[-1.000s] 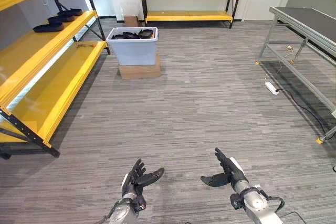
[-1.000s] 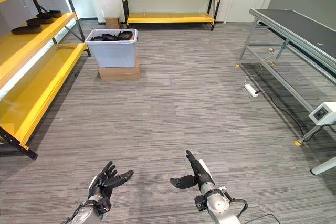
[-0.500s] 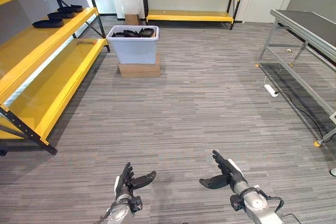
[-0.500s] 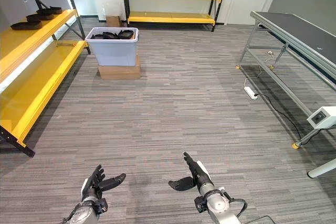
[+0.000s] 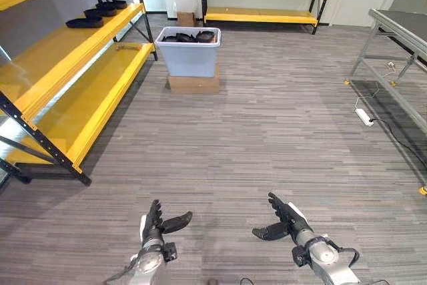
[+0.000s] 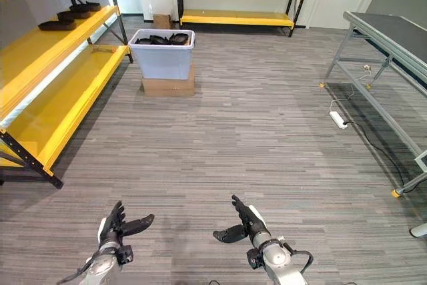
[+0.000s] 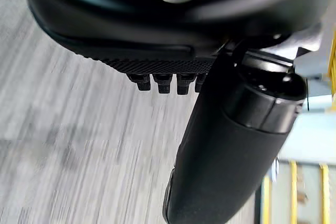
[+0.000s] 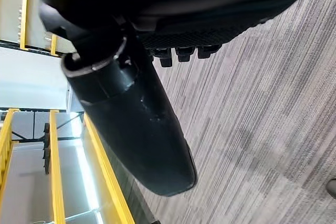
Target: Move parts from the plastic box to the shelf.
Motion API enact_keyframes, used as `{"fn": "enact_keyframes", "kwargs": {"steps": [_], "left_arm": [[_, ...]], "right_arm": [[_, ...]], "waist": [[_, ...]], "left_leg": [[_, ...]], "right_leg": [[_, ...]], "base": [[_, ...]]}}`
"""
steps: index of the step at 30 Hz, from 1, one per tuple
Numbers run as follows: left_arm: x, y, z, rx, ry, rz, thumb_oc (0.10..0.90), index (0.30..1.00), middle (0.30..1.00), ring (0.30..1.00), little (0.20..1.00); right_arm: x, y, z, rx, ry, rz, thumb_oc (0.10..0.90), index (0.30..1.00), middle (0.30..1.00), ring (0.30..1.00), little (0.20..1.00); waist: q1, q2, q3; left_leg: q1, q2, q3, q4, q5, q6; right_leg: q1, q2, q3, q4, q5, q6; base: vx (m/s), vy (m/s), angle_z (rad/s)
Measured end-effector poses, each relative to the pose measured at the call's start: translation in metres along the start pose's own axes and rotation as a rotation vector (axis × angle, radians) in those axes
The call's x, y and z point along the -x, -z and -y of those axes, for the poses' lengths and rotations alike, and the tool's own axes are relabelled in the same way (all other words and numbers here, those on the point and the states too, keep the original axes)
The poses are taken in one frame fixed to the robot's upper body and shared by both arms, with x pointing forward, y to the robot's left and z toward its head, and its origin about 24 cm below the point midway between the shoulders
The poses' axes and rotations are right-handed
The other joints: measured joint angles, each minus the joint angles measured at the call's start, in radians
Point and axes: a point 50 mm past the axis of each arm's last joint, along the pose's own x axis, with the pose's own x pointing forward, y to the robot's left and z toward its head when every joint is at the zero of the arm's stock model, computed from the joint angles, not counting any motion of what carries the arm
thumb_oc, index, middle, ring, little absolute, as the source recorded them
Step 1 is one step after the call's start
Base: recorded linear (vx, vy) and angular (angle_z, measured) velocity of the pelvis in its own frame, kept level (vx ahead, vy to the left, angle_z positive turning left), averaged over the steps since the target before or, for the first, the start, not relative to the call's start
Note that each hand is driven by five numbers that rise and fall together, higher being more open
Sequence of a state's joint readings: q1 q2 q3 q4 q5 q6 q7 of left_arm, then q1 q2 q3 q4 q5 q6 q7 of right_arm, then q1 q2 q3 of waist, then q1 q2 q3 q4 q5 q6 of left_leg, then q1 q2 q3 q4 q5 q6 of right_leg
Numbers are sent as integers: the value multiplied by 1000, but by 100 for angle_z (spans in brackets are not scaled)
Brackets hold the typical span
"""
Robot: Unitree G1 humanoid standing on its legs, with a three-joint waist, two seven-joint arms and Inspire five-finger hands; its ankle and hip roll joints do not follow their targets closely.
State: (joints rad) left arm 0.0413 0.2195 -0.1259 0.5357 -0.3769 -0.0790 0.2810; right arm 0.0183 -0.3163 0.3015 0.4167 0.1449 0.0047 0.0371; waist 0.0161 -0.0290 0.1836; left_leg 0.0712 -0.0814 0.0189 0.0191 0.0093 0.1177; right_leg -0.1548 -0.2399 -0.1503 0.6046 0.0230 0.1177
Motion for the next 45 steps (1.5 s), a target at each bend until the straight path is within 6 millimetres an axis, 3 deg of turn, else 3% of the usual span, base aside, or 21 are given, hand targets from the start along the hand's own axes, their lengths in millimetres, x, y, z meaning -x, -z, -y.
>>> {"fn": "enact_keyframes", "kwargs": {"steps": [1, 3, 4, 5, 8, 10, 11, 13, 14, 17, 18, 19, 21, 29, 32, 35, 38, 39, 41, 43, 45], "left_arm": [[0, 1, 6, -11, 29, -10, 900, 1000, 1000, 1000, 1000], [4, 9, 4, -25, 27, -37, 900, 1000, 1000, 1000, 1000], [-2, 4, -1, -36, 7, -28, 900, 1000, 1000, 1000, 1000], [-12, -3, -9, -69, -14, -22, 900, 1000, 1000, 1000, 1000], [14, 39, -4, -43, -2, -144, 900, 1000, 1000, 1000, 1000], [43, 79, -5, -69, 13, -269, 900, 1000, 1000, 1000, 1000], [39, 72, 4, -57, 27, -246, 900, 1000, 1000, 1000, 1000], [18, 21, 13, -46, 80, -37, 900, 1000, 1000, 1000, 1000], [22, 8, 17, -19, 105, 29, 900, 1000, 1000, 1000, 1000], [17, 3, 19, -25, 112, 42, 900, 1000, 1000, 1000, 1000], [16, 4, 20, -28, 111, 30, 900, 1000, 1000, 1000, 1000], [15, 2, 23, -26, 115, 30, 900, 1000, 1000, 1000, 1000], [13, 12, 14, -39, 82, -17, 900, 1000, 1000, 1000, 1000], [22, 28, 8, -34, 68, -76, 900, 1000, 1000, 1000, 1000], [16, 15, 14, -32, 85, -30, 900, 1000, 1000, 1000, 1000], [13, 10, 12, -37, 76, -16, 900, 1000, 1000, 1000, 1000], [10, 12, 19, -41, 90, -34, 900, 1000, 1000, 1000, 1000], [9, 3, 16, -29, 89, 4, 900, 1000, 1000, 1000, 1000], [9, 4, -1, -44, 50, -6, 900, 1000, 1000, 1000, 1000], [7, 0, 9, -41, 78, 7, 900, 1000, 1000, 1000, 1000], [20, 39, -3, 12, 2, -158, 900, 1000, 1000, 1000, 1000]], "right_arm": [[0, -2, 0, -13, 2, 8, 900, 1000, 1000, 1000, 1000], [3, 7, -14, -108, -47, -30, 900, 1000, 1000, 1000, 1000], [8, 12, -24, -146, -74, -30, 900, 1000, 1000, 1000, 1000], [13, 15, -35, -178, -98, -26, 900, 1000, 1000, 1000, 1000], [27, 56, -20, -207, -23, -171, 900, 1000, 1000, 1000, 1000], [39, 69, -13, -216, 8, -212, 900, 1000, 1000, 1000, 1000], [39, 62, -4, -185, 23, -181, 900, 1000, 1000, 1000, 1000], [22, 41, 1, -166, 37, -118, 900, 1000, 1000, 1000, 1000], [13, 7, 19, -104, 55, 18, 900, 1000, 1000, 1000, 1000], [12, 3, 18, -84, 43, 22, 900, 1000, 1000, 1000, 1000], [16, 9, 17, -81, 43, -2, 900, 1000, 1000, 1000, 1000], [20, 13, 20, -73, 46, -15, 900, 1000, 1000, 1000, 1000], [26, 32, 16, -98, 55, -93, 900, 1000, 1000, 1000, 1000], [31, 42, 15, -112, 72, -129, 900, 1000, 1000, 1000, 1000], [28, 38, 15, -113, 80, -120, 900, 1000, 1000, 1000, 1000], [28, 38, 7, -123, 65, -116, 900, 1000, 1000, 1000, 1000], [29, 42, 5, -125, 66, -128, 900, 1000, 1000, 1000, 1000], [22, 32, 5, -125, 64, -96, 900, 1000, 1000, 1000, 1000], [12, 16, 4, -140, 59, -32, 900, 1000, 1000, 1000, 1000], [8, 12, 16, -115, 88, -32, 900, 1000, 1000, 1000, 1000], [9, 17, 19, -68, 69, -66, 900, 1000, 1000, 1000, 1000]], "waist": [[-8, 8, 21], [-17, 56, 30], [-50, 32, 32], [-80, -96, 43], [-80, -62, 58], [-111, 32, 37], [-120, 23, 32], [-61, -30, 29], [-97, 44, -31], [-92, 39, -44], [-114, 13, -41], [-125, 39, -52], [-115, -4, -68], [-125, 79, -66], [-120, 33, -46], [-124, -20, -43], [-152, -29, -38], [-114, -51, -29], [-120, -42, -28], [-105, -31, -13], [-32, -21, 4]], "left_leg": [[-8, -44, -3, 92, -60, 37], [-14, -38, -42, 124, -64, 37], [-29, -40, -98, 84, -91, -54], [-98, -105, -37, 408, -208, -6], [30, -114, -130, 424, -447, 43], [224, -62, -162, 223, -343, -107], [247, -101, -155, 258, -330, -170], [203, -9, -132, 127, -324, -151], [173, 29, -105, 206, -242, -129], [117, -10, -103, 336, -137, -243], [147, -17, -92, 213, -122, -179], [184, 17, -128, 131, -60, -196], [216, -32, -94, 206, -135, -176], [74, 3, -70, 418, -145, -247], [-109, 25, -91, 595, -149, -226], [-134, 30, -17, 702, -39, -286], [-349, 46, 63, 1060, 321, -261], [-439, 82, 117, 1124, 79, -194], [-399, 187, 192, 628, -48, -134], [-370, 160, 142, -94, 31, -188], [-521, 142, -29, -111, 73, -195]], "right_leg": [[-112, -58, 63, 217, 145, 35], [-265, 82, 45, 334, 34, 94], [-252, 245, 78, 3, -36, 71], [-253, 215, 101, -274, -53, 89], [-295, 201, -1, -678, 7, -12], [-178, 319, -54, -483, 25, -132], [-74, 318, 18, -526, 140, -288], [31, 279, 49, -443, 39, -256], [55, 278, -23, -371, -99, -165], [73, 239, 14, -335, -86, -227], [-38, 185, 17, -68, -115, -261], [-167, 235, -7, -19, -192, -171], [-103, 268, 27, -425, 89, -271], [54, 305, 78, -584, 56, -228], [138, 287, 114, -654, 56, -254], [93, 303, 5, -541, -6, -292], [109, 268, -45, -470, -65, -358], [163, 271, 5, -527, -65, -307], [265, 316, 4, -594, -64, -281], [276, 325, 34, -617, -70, -257], [373, 322, 144, -647, -69, -243]], "base": [[361, 70, 12], [574, -180, 43], [675, -249, 140], [700, -243, 157], [722, -269, 65], [658, -259, 23], [757, -265, 34], [705, -220, 33], [675, -233, 3], [341, -135, -7], [168, -72, 23], [171, -76, 16], [123, -65, -18], [146, -97, -16], [177, -195, -23], [110, -237, -42], [56, -123, 5], [126, 59, 4], [178, 264, -20], [234, 203, -11], [278, 109, -141]]}}
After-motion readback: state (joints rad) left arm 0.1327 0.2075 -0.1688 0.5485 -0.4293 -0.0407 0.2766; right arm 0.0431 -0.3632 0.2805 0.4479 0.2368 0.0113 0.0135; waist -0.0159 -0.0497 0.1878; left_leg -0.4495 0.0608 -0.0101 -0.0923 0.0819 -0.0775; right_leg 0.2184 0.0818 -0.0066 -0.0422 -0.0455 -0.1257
